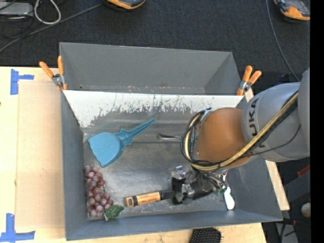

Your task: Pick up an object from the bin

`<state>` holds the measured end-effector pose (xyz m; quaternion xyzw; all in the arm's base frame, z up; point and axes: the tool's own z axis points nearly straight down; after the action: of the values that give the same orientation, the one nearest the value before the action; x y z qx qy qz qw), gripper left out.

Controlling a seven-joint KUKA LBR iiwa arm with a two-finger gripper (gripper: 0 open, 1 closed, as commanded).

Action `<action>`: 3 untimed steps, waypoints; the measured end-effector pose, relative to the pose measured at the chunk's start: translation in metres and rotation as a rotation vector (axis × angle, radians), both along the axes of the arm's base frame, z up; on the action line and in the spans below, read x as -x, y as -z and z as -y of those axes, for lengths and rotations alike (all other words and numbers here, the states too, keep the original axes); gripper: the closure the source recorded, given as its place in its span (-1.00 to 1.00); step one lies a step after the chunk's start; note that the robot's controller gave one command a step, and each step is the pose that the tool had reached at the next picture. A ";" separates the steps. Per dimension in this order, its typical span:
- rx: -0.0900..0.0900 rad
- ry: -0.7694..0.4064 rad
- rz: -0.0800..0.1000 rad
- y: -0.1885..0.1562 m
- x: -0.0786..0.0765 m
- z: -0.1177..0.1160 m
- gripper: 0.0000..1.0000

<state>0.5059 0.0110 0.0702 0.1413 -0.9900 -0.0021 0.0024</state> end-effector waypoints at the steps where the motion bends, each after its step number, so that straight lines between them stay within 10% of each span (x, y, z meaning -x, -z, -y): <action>1: 0.000 0.001 -0.001 0.000 0.000 0.000 1.00; 2: 0.000 0.002 -0.001 0.000 0.000 0.000 1.00; 3: 0.000 0.005 -0.007 -0.072 0.005 -0.003 1.00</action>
Offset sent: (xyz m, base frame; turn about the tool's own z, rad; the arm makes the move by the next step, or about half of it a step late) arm 0.0000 0.0000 0.0000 0.0000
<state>0.5005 0.0137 0.1426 0.1390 -0.9903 -0.0027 0.0057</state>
